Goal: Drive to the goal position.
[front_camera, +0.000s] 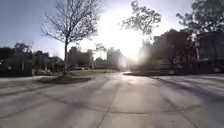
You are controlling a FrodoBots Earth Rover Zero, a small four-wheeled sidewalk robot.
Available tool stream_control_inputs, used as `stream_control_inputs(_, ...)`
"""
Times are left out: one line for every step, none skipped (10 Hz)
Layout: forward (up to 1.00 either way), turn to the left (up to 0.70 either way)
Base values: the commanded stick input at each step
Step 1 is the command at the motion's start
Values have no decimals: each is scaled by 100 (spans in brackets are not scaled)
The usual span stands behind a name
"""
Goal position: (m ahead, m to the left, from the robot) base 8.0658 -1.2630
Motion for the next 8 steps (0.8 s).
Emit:
stream_control_inputs(70, 0)
stream_control_inputs(70, 0)
stream_control_inputs(70, 0)
stream_control_inputs(70, 0)
stream_control_inputs(70, 0)
stream_control_inputs(70, 0)
stream_control_inputs(70, 0)
stream_control_inputs(70, 0)
